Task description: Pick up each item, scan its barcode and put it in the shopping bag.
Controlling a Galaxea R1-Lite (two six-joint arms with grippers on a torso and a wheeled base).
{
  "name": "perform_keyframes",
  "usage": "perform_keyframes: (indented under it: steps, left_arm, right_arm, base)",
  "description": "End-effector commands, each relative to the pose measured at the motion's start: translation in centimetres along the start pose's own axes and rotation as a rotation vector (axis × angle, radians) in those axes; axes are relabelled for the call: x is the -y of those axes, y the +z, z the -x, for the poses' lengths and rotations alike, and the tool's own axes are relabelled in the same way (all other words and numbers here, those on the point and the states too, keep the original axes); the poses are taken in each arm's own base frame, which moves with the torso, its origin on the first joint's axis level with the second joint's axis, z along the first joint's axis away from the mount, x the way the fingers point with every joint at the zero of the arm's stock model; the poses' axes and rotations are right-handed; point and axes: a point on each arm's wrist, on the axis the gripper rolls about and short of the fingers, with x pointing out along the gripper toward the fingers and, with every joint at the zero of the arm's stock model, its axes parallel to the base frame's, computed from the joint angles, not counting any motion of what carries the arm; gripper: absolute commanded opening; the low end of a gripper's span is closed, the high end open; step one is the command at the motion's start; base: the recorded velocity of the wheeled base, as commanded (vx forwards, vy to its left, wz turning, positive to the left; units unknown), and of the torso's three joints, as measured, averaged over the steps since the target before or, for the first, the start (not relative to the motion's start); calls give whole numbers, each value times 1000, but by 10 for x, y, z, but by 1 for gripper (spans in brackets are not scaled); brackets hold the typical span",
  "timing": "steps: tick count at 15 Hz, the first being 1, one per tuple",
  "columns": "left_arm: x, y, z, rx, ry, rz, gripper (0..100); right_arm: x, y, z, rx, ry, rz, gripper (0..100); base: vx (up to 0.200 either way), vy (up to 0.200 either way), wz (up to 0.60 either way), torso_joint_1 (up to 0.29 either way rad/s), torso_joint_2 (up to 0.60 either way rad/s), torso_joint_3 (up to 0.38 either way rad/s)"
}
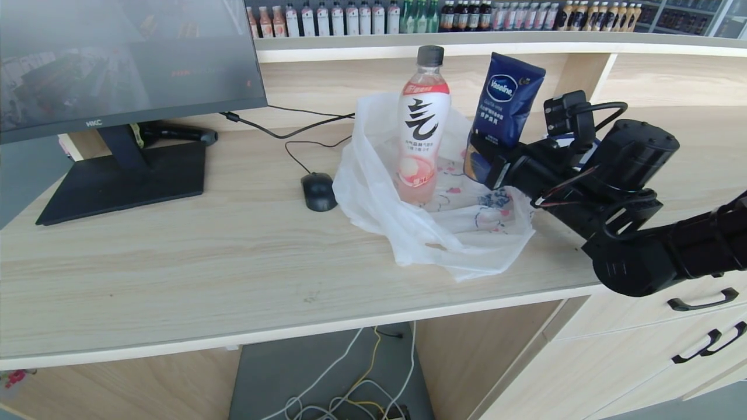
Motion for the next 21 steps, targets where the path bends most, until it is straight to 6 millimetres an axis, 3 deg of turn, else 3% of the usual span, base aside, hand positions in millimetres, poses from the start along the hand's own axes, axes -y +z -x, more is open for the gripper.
perform_keyframes:
  steps: [1, 7, 15, 16, 21]
  left_arm:
    - [0, 0, 0, 0, 0, 0, 100]
    - [0, 0, 0, 0, 0, 0, 100]
    - [0, 0, 0, 0, -2, 0, 100]
    - [0, 0, 0, 0, 0, 0, 100]
    - [0, 0, 0, 0, 0, 0, 100]
  right_arm:
    - [0, -3, -1, -5, 0, 4, 0]
    - [-1, -17, -1, -41, 4, 7, 0]
    - [-1, -19, -1, -48, 8, 9, 0]
    - [-1, -19, -1, -48, 9, 7, 100]
    - [-1, -15, -1, -36, 8, 8, 100]
  base:
    - [0, 0, 0, 0, 0, 0]
    - [0, 0, 0, 0, 0, 0]
    - [0, 0, 0, 0, 0, 0]
    - [0, 0, 0, 0, 0, 0]
    - [0, 0, 0, 0, 0, 0]
